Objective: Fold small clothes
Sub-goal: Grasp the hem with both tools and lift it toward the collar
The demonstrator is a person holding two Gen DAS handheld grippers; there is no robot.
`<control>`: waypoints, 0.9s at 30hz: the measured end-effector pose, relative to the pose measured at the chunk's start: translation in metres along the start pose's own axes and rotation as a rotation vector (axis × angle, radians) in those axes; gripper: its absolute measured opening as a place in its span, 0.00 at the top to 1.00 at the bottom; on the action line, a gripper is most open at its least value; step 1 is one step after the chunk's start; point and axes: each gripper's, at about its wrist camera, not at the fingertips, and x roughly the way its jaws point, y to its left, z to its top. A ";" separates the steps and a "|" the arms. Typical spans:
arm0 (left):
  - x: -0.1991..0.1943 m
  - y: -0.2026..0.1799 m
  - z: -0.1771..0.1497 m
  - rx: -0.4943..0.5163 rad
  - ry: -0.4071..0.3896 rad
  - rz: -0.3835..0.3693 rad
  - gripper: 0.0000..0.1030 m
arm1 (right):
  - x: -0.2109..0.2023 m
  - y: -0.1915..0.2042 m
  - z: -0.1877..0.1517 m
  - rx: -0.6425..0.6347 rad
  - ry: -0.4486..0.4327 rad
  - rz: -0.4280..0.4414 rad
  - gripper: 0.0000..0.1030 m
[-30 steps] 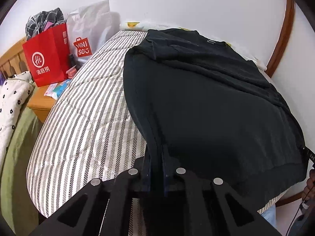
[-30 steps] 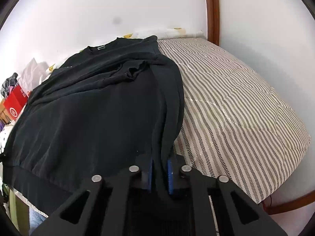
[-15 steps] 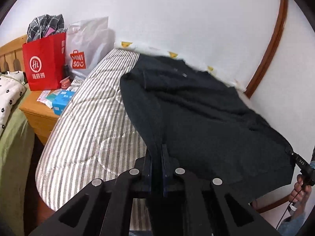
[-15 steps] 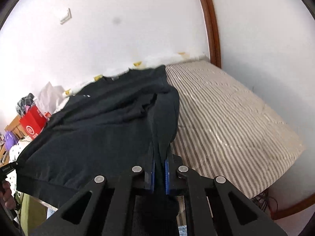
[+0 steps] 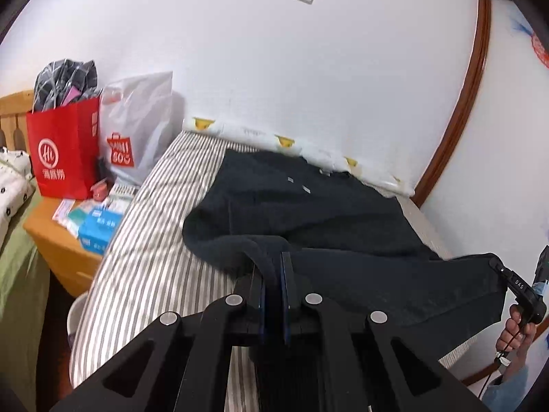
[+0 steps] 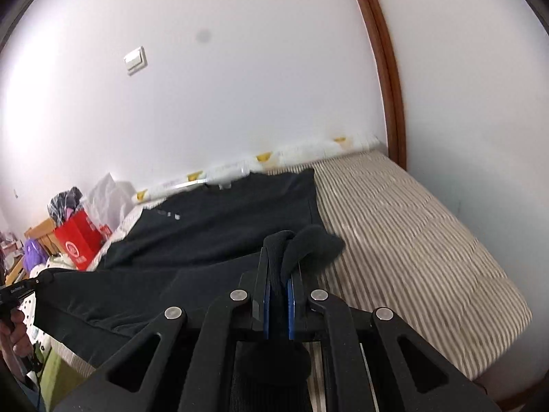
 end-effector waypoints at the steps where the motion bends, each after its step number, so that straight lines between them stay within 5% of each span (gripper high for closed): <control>1: 0.004 0.000 0.004 0.004 -0.003 0.001 0.93 | 0.006 0.000 0.007 0.001 -0.006 0.002 0.93; 9: 0.059 0.005 0.048 0.008 -0.005 0.023 0.93 | 0.064 0.011 0.061 0.009 -0.017 0.022 0.93; 14: 0.108 0.008 0.065 0.061 0.006 0.105 0.93 | 0.114 0.014 0.084 0.000 -0.017 0.014 0.93; 19: 0.159 0.022 0.071 0.033 0.075 0.152 0.93 | 0.168 0.008 0.089 -0.007 0.004 -0.009 0.93; 27: 0.208 0.038 0.069 0.012 0.187 0.203 0.93 | 0.254 -0.011 0.080 0.024 0.154 -0.046 0.93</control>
